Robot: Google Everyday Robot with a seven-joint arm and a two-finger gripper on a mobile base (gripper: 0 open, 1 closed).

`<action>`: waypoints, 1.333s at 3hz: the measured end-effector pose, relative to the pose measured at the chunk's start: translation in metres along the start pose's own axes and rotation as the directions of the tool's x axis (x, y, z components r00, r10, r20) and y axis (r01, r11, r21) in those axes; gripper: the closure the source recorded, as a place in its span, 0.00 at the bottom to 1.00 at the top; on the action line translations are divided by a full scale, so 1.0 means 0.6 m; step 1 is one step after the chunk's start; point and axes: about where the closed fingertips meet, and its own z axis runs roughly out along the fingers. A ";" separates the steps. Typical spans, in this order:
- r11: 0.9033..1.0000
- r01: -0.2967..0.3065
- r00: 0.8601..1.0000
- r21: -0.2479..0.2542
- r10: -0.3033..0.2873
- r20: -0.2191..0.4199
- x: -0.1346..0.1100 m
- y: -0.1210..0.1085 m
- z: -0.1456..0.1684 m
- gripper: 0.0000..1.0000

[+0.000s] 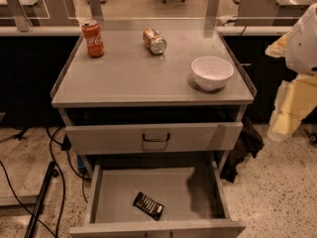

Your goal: Pick rxbar chocolate from middle drawer and place on counter

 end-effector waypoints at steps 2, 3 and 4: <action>0.999 -0.029 0.999 0.032 0.028 0.029 0.001 0.002 0.019 0.19; 0.997 -0.064 0.996 0.040 0.061 0.071 -0.007 0.011 0.067 0.42; 0.997 -0.072 0.992 0.029 0.068 0.109 -0.023 0.023 0.129 0.65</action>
Offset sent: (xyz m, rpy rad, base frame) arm 0.0069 0.0009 -0.0372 0.0710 -0.0693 -0.0676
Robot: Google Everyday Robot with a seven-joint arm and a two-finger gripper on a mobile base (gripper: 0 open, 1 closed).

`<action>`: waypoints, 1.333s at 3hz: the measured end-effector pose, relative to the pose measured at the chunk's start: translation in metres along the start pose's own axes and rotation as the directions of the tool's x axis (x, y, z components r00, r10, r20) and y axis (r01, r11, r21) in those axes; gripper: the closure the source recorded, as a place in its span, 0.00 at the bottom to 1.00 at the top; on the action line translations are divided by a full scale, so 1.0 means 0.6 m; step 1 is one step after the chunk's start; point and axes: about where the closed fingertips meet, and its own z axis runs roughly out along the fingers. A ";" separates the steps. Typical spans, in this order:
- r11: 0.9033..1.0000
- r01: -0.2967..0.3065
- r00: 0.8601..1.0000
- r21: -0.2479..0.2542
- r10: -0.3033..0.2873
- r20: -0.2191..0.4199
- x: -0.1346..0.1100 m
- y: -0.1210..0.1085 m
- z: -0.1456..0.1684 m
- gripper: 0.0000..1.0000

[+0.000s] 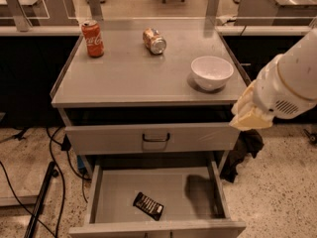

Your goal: Pick rxbar chocolate from middle drawer and place on counter

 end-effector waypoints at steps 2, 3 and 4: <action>0.999 0.004 1.000 -0.050 -0.003 0.029 0.005 0.032 0.161 1.00; 0.999 0.004 1.000 -0.050 -0.003 0.029 0.005 0.032 0.161 1.00; 0.999 0.015 0.999 -0.050 -0.013 0.037 0.011 0.052 0.199 1.00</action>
Offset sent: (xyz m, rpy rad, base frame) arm 0.0250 0.0385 -0.1612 0.0657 0.0891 0.0398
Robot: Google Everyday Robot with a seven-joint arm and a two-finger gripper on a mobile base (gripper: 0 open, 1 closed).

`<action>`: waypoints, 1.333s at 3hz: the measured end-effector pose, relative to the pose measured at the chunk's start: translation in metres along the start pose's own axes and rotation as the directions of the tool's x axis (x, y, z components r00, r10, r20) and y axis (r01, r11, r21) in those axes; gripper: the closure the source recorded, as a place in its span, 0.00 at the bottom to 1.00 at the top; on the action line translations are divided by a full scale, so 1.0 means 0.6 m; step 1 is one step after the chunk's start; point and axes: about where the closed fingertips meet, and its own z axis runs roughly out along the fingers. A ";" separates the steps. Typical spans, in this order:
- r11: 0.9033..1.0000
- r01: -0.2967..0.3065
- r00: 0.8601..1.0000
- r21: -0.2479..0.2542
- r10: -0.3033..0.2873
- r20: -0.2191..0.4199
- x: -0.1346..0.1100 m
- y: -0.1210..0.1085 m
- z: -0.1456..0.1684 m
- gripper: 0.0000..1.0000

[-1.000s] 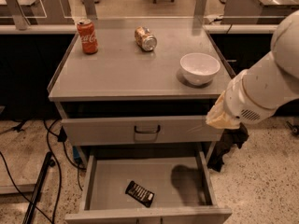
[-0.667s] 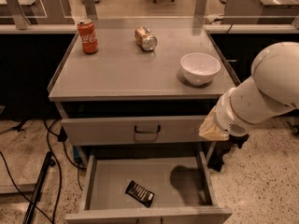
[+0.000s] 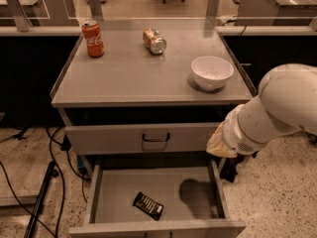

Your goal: Pick rxbar chocolate from middle drawer and place on counter

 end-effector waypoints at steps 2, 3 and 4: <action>0.998 -0.039 0.998 -0.040 0.041 0.051 0.013 0.057 0.161 1.00; 0.996 -0.041 0.994 -0.085 0.049 0.101 0.007 0.090 0.241 1.00; 0.988 -0.038 0.989 -0.147 0.059 0.137 0.016 0.130 0.344 1.00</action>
Offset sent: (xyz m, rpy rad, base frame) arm -0.0024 0.0510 -0.1607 0.1258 0.0590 -0.0236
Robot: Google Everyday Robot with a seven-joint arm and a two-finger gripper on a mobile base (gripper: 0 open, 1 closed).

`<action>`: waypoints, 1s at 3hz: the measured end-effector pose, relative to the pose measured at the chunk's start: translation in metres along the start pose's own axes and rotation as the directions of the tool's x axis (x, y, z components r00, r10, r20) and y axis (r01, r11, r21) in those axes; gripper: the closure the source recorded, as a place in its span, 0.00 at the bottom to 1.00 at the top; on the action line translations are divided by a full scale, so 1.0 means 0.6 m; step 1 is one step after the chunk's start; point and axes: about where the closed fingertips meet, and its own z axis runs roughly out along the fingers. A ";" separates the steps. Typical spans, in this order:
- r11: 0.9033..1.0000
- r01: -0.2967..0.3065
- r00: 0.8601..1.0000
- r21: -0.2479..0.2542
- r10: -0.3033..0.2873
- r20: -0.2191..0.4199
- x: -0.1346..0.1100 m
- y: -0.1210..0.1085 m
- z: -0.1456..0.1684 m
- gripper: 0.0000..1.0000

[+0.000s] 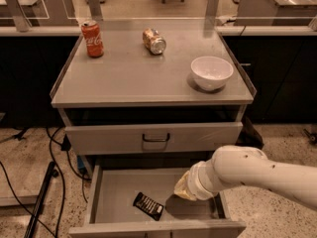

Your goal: Pick rxbar chocolate from middle drawer and place on counter

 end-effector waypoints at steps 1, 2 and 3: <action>1.000 0.001 1.000 0.001 -0.001 -0.001 -0.001 0.000 -0.001 1.00; 1.000 0.008 1.000 0.011 -0.009 0.027 0.005 0.006 0.030 1.00; 1.000 0.024 0.997 0.011 -0.025 0.072 0.000 0.012 0.075 1.00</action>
Offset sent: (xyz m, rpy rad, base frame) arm -0.0002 0.0160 -0.0476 0.0595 -0.0570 0.0043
